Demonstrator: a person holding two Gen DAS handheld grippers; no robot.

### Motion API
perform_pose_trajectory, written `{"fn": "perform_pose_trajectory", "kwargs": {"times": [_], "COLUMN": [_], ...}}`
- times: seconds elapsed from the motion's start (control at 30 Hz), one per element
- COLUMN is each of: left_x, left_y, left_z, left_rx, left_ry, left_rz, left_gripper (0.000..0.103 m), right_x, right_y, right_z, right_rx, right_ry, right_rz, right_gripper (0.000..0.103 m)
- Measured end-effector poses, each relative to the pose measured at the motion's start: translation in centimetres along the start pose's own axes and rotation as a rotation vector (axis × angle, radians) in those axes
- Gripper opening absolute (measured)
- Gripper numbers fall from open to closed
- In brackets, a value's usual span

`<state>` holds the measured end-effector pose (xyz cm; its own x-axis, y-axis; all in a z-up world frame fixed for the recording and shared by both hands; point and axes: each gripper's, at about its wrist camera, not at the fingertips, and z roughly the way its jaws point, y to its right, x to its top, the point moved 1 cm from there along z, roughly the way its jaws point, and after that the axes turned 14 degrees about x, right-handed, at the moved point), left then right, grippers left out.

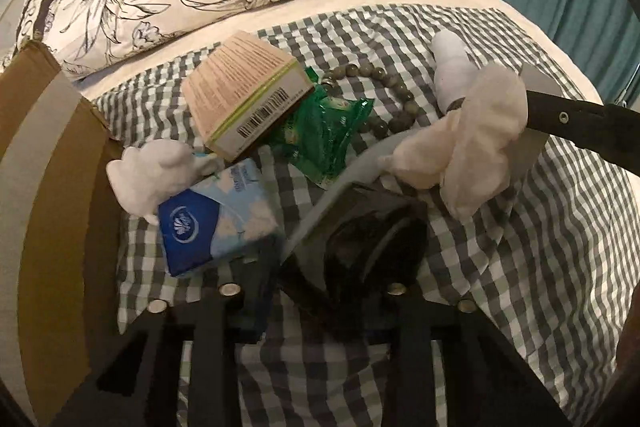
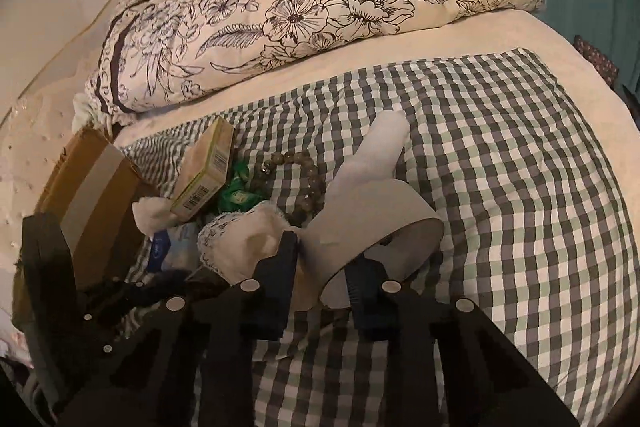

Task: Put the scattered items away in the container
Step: 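Grasp the black cup with the left gripper while the right gripper grasps the white tape roll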

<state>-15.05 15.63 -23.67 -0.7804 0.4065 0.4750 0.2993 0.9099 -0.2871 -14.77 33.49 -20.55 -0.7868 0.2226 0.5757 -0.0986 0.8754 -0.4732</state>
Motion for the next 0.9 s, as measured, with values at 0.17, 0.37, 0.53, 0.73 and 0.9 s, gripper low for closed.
{"fn": "perform_pose_trajectory", "kwargs": {"times": [0.17, 0.37, 0.53, 0.73, 0.9], "left_x": [0.0, 0.0, 0.0, 0.1, 0.2], "left_y": [-1.0, -1.1, -1.3, -1.9, -2.5], "left_z": [-0.6, -2.0, -3.2, -5.4, -7.9], "left_rx": [-0.013, -0.025, -0.033, -0.049, -0.058], "left_ry": [0.002, 0.029, 0.052, 0.088, 0.146], "left_rz": [-0.027, -0.022, -0.025, -0.043, -0.056], "left_gripper": [0.012, 0.012, 0.012, 0.012, 0.011], "right_x": [-0.1, 0.0, 0.0, -0.1, -0.5], "right_y": [-0.3, -1.4, -2.3, -3.6, -5.0], "right_z": [-0.4, -1.5, -2.6, -4.7, -6.8], "right_rx": [0.013, -0.006, -0.007, -0.012, -0.025], "right_ry": [0.012, 0.033, 0.052, 0.090, 0.119], "right_rz": [-0.007, -0.049, -0.073, -0.094, -0.107], "right_gripper": [0.014, 0.003, 0.003, 0.003, 0.003]}}
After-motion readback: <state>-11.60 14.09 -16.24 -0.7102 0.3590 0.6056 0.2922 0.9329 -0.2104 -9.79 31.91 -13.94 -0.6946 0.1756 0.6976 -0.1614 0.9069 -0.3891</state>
